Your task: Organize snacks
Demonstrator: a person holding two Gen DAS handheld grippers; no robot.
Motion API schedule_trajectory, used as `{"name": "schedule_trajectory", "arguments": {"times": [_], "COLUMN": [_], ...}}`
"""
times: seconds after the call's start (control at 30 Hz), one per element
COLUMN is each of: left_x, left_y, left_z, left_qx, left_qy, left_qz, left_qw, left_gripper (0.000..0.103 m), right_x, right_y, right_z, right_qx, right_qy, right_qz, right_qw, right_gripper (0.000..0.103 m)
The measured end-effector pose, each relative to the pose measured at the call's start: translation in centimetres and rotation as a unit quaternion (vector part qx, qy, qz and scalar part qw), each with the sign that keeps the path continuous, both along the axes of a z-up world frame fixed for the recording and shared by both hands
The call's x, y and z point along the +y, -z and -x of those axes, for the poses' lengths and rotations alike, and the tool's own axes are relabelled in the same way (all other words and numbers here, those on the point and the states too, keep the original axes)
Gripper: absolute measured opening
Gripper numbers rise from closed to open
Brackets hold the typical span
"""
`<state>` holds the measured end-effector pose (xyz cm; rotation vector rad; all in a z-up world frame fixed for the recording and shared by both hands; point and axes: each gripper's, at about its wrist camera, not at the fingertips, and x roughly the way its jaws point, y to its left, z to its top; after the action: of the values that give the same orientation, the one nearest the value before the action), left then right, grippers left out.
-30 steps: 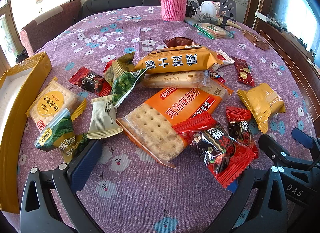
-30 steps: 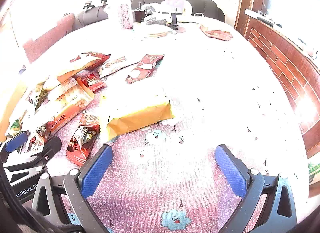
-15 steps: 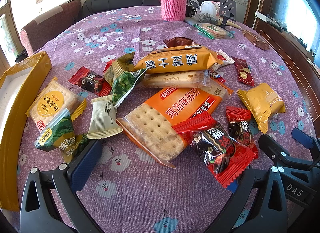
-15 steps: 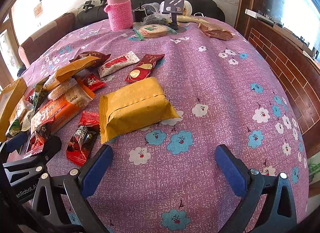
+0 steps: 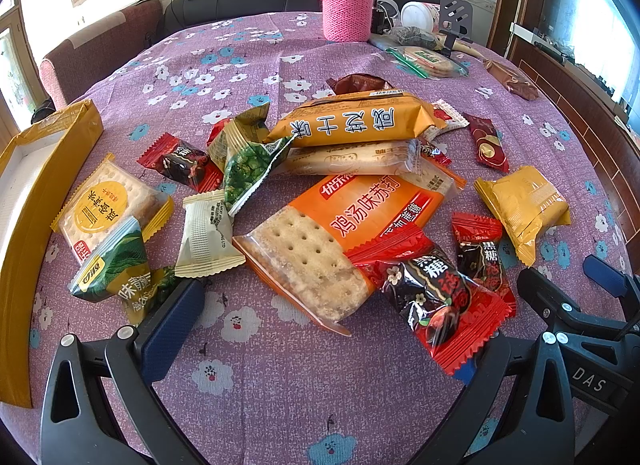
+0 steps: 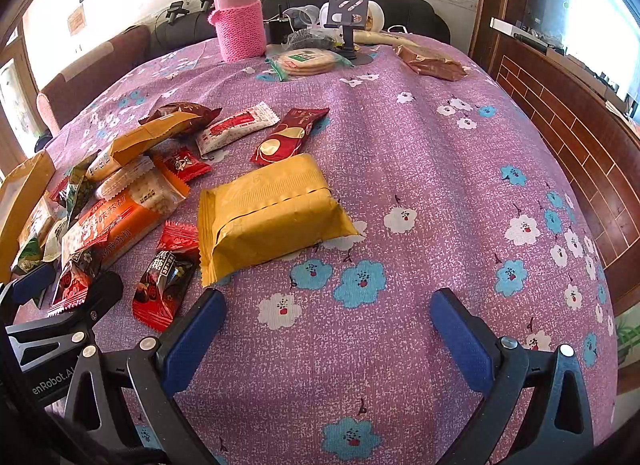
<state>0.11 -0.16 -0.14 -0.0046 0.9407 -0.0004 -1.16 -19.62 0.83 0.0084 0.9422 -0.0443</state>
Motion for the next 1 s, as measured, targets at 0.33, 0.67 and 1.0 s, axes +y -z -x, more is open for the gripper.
{"name": "schedule_trajectory", "arguments": {"times": [0.33,0.67,1.0], "left_x": [0.0,-0.8,9.2], "left_y": [0.0,-0.5,-7.1], "left_z": [0.0,3.0,9.8], "left_qx": [0.002,0.043,-0.043], "left_qy": [-0.003,0.109,0.124], "left_qz": [0.001,-0.001,0.139], "left_qw": [1.0,0.9932,0.9815], "left_gripper": [0.103,0.103,0.089], "right_x": [0.0,0.7,1.7], "right_y": [0.4,0.1,-0.4], "right_z": [0.3,0.0,3.2], "right_qx": [-0.001,0.021,0.016], "right_qy": [0.006,0.019,0.014], "right_qz": [-0.003,-0.003,0.032], "right_qw": [1.0,1.0,0.999], "right_gripper": [0.103,0.103,0.098]}}
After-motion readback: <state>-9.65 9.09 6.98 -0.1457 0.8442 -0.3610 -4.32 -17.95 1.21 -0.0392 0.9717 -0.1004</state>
